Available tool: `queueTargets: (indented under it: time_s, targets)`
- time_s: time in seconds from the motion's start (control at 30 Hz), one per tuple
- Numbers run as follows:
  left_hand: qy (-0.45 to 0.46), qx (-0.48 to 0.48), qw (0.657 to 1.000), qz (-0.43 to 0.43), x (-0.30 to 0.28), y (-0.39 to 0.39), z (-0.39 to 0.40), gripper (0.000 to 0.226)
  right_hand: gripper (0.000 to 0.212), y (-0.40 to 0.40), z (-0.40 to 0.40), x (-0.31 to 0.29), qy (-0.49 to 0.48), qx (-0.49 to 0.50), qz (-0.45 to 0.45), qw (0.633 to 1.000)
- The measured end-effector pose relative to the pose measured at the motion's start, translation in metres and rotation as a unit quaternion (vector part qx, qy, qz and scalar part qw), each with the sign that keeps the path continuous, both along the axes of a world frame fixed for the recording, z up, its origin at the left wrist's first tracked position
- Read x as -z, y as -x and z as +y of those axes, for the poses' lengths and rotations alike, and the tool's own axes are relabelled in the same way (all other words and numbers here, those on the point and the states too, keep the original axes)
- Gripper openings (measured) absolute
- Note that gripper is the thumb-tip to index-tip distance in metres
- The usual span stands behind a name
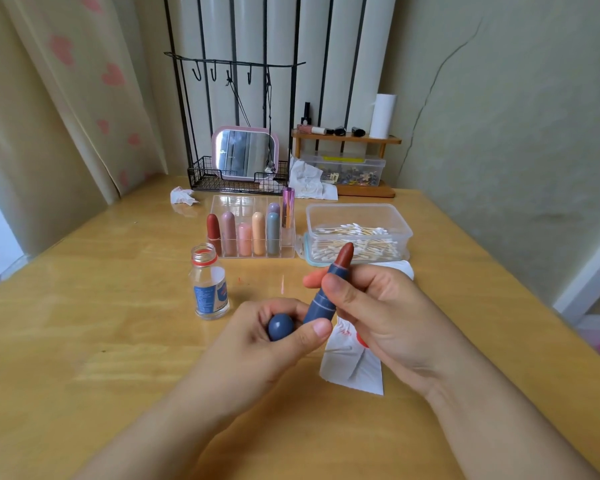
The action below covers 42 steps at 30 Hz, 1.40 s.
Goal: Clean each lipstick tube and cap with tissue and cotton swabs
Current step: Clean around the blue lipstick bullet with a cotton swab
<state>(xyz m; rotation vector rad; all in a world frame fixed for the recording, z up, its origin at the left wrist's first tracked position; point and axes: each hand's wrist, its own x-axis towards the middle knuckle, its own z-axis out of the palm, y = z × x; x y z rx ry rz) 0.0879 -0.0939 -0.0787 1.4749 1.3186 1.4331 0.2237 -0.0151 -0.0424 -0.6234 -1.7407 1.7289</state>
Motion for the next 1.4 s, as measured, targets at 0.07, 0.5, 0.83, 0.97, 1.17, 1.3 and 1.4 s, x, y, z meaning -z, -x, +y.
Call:
queueTargets:
  time_s: [0.07, 0.5, 0.83, 0.97, 1.17, 1.3, 1.4]
  targets:
    - [-0.022, -0.059, 0.997, 0.040, -0.001, -0.004, -0.001, 0.030, 0.031, 0.002, -0.002, 0.002, 0.026, 0.020, 0.028, 0.999]
    - [0.018, 0.000, 0.997, -0.080, -0.001, -0.002, 0.001, 0.039, 0.019, -0.002, -0.003, -0.007, 0.021, 0.012, 0.029, 0.999]
    - [-0.015, -0.014, 0.990, -0.137, 0.002, -0.003, 0.002, 0.039, 0.017, 0.002, -0.005, -0.003, 0.008, 0.016, 0.063, 0.998]
    - [-0.031, -0.027, 0.994, -0.101, 0.000, -0.009, 0.000, 0.051, 0.022, 0.000, -0.006, -0.006, 0.012, 0.036, 0.064, 0.997]
    - [-0.029, -0.024, 0.992, -0.124, -0.003, -0.006, -0.002, 0.021, 0.015, 0.001, -0.005, -0.003, 0.018, 0.001, 0.078, 0.997]
    - [-0.006, 0.154, 0.959, -0.240, -0.002, -0.006, -0.004, 0.046, 0.019, -0.002, -0.008, -0.011, 0.066, -0.062, 0.137, 0.986]
    - [0.009, 0.105, 0.970, -0.219, -0.002, -0.009, -0.001, 0.063, 0.013, -0.003, -0.006, -0.010, 0.044, -0.008, 0.132, 0.990]
